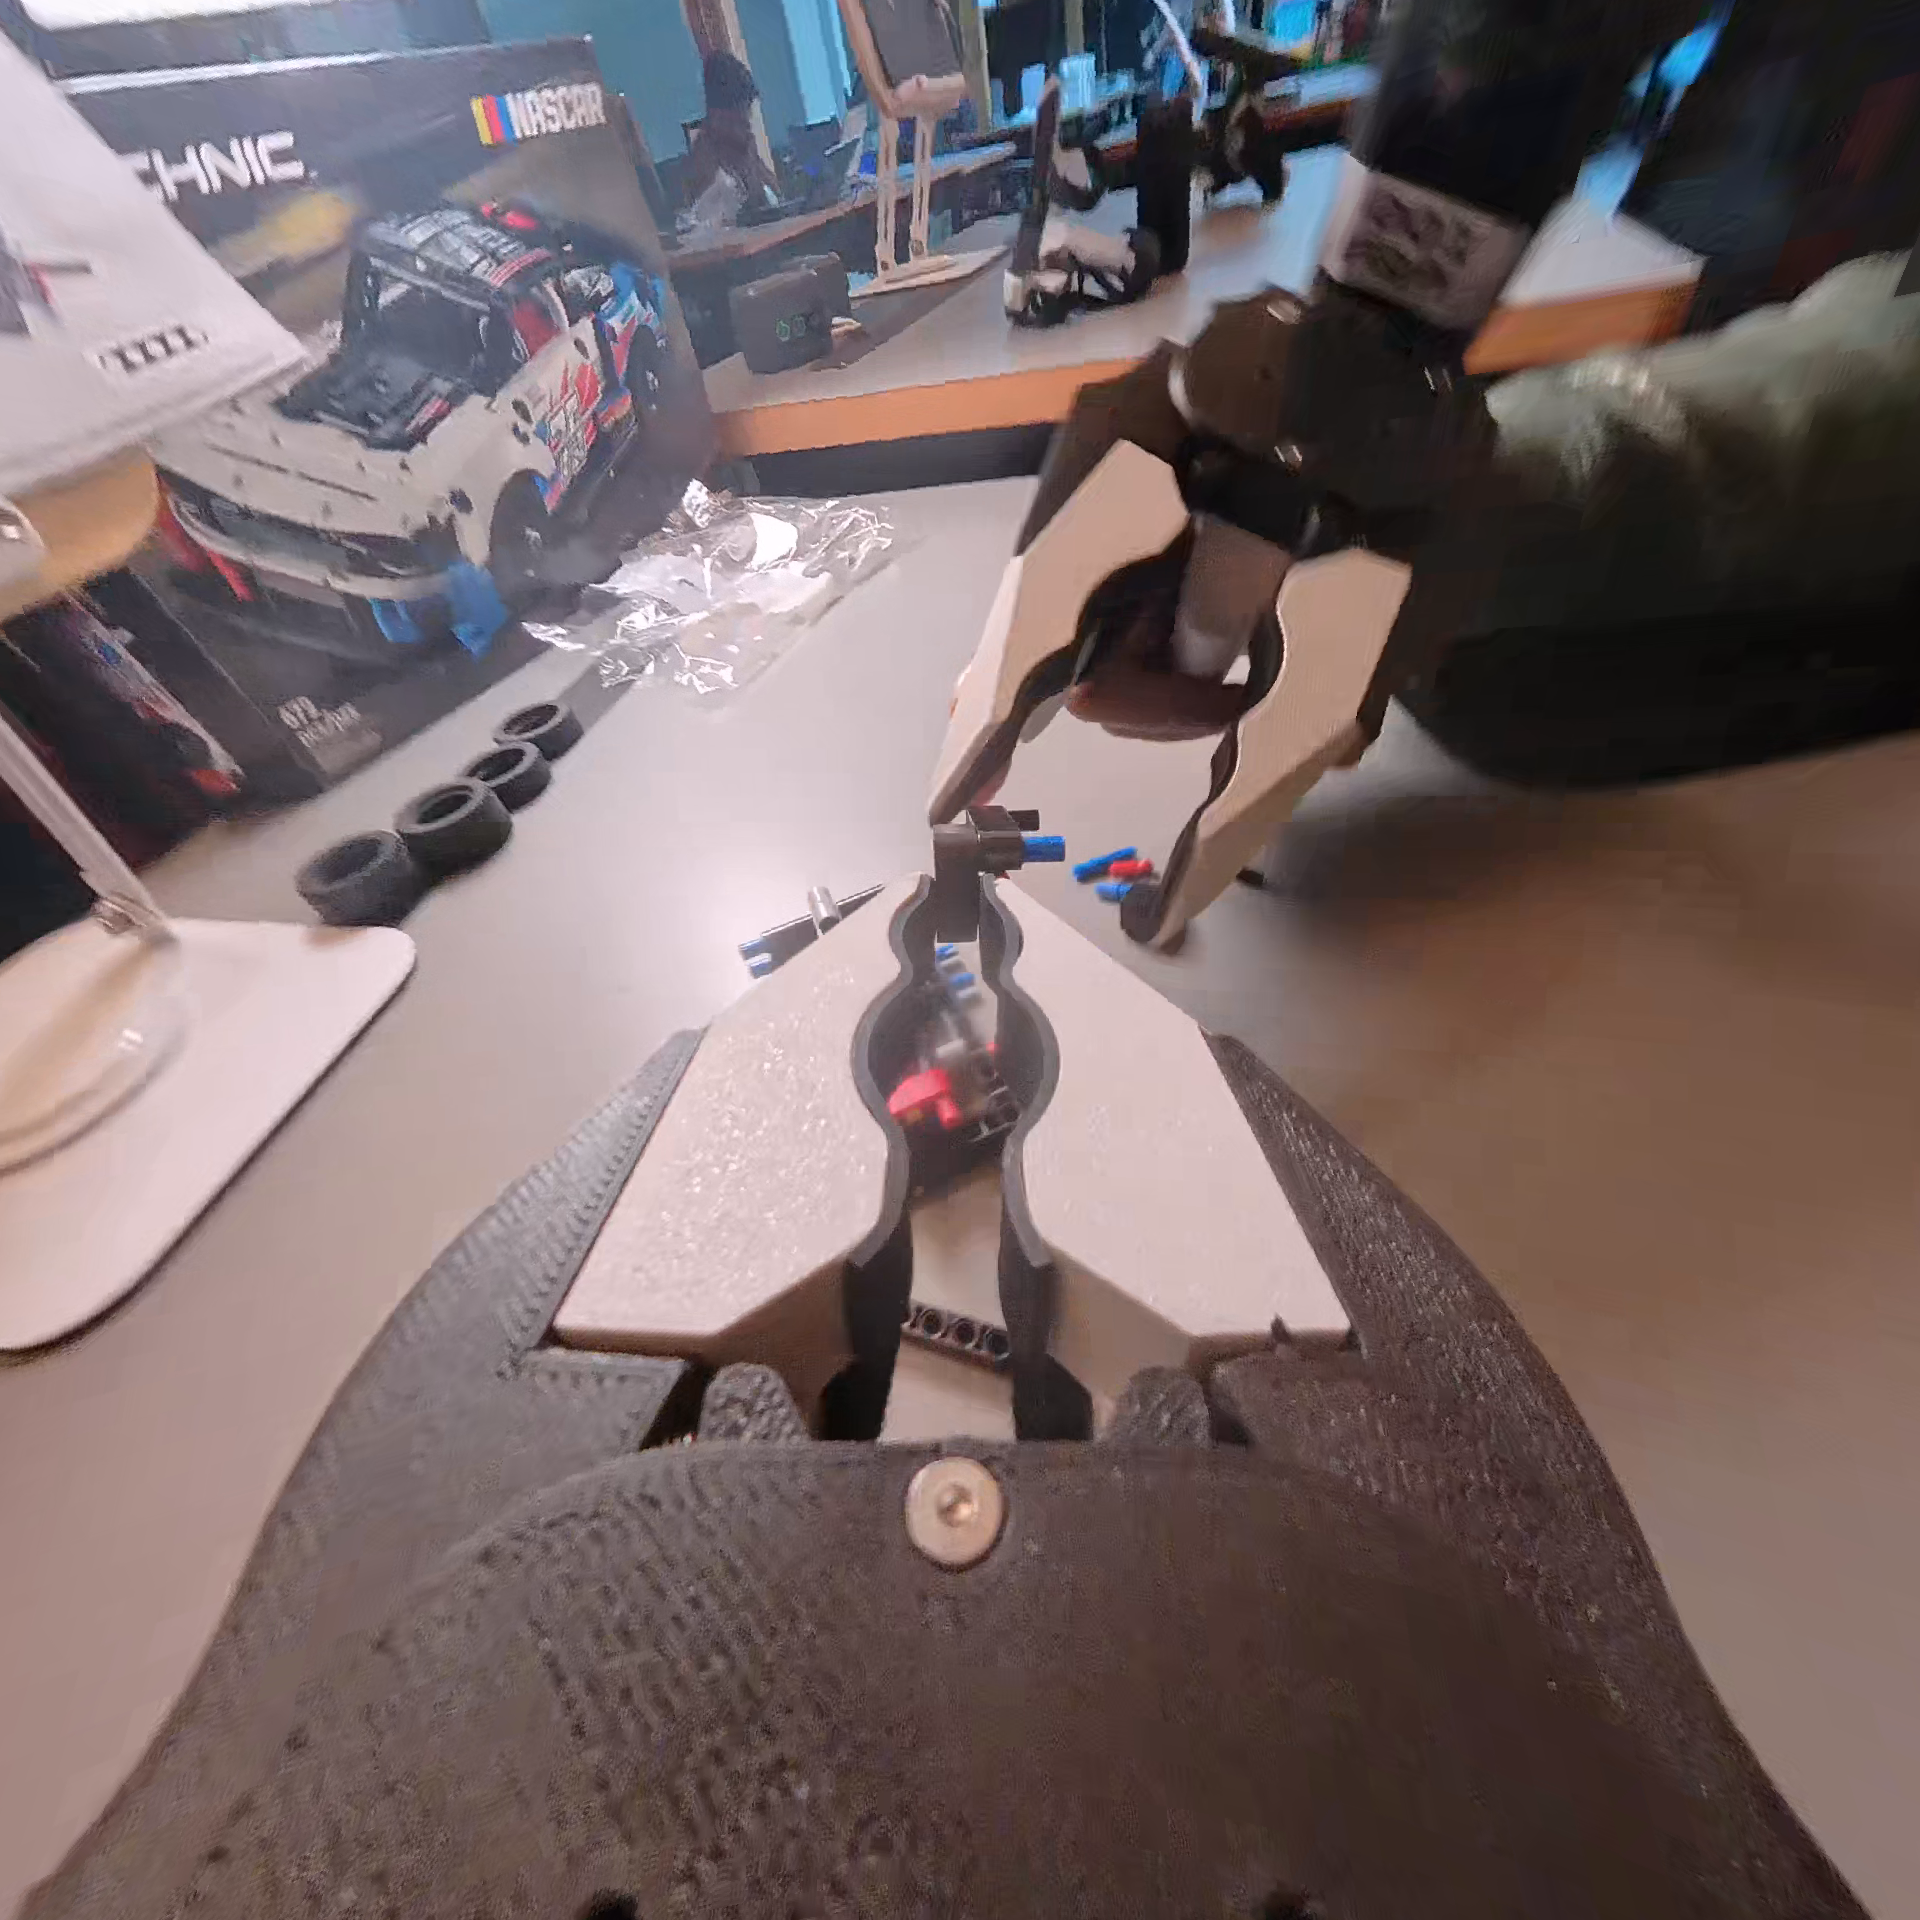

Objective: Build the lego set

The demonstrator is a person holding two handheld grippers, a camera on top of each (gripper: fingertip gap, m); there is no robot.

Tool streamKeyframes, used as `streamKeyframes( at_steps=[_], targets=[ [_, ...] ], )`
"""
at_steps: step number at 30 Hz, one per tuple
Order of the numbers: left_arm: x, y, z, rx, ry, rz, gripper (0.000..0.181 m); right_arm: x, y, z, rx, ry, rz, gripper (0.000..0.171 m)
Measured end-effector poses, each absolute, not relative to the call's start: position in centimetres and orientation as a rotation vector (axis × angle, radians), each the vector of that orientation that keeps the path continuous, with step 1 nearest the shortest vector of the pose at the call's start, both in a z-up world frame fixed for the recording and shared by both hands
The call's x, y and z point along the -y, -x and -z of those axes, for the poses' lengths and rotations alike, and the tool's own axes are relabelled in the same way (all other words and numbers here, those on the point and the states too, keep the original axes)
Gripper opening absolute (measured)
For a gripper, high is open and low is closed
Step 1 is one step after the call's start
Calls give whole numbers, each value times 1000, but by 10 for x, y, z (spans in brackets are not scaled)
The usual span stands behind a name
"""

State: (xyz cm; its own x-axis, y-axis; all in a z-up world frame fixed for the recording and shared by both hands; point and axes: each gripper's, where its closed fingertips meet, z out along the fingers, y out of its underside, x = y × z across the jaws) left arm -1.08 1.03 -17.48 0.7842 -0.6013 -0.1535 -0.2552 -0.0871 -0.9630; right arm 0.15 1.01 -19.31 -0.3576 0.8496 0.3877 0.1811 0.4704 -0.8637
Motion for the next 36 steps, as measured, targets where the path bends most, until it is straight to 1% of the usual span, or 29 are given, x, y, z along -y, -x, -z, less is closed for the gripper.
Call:
streamKeyframes(
  at_steps=[2, 4, 9, 11, 13, 19, 20, 21, 23, 26, 30, 36],
  targets=[
    [-5, 10, 182, -784, 1654, 238, 5, -3, -7, 193, 1835, 980, -1153, 45],
    [1, 5, 185, -865, 1626, 195, 5, 0, -12, 196, 1863, 1057, -1289, 42],
    [12, -13, 189, -1025, 1551, 140, 5, 12, -18, 206, 1943, 1088, -1386, 35],
    [16, -20, 190, -1058, 1533, 153, 5, 16, -19, 208, 1962, 1075, -1380, 28],
    [18, -22, 190, -1067, 1526, 158, 5, 19, -19, 211, 1984, 1050, -1352, 14],
    [16, -18, 192, -996, 1570, 233, 7, 14, -15, 211, 1969, 993, -1237, 13],
    [14, -15, 192, -950, 1589, 278, 9, 11, -14, 211, 1959, 975, -1192, 13],
    [12, -12, 188, -889, 1597, 336, 15, 7, -12, 211, 1945, 953, -1143, 12],
    [10, -3, 175, -740, 1595, 482, 23, -2, -9, 208, 1907, 912, -1048, 12],
    [3, 15, 160, -527, 1608, 660, 26, -18, -3, 205, 1838, 834, -854, 12],
    [-6, 20, 170, -383, 1693, 764, 25, -25, 2, 204, 1798, 708, -646, 11],
    [-13, 15, 194, -351, 1831, 749, 14, -36, 5, 209, 1786, 639, -497, 12]
  ],
)
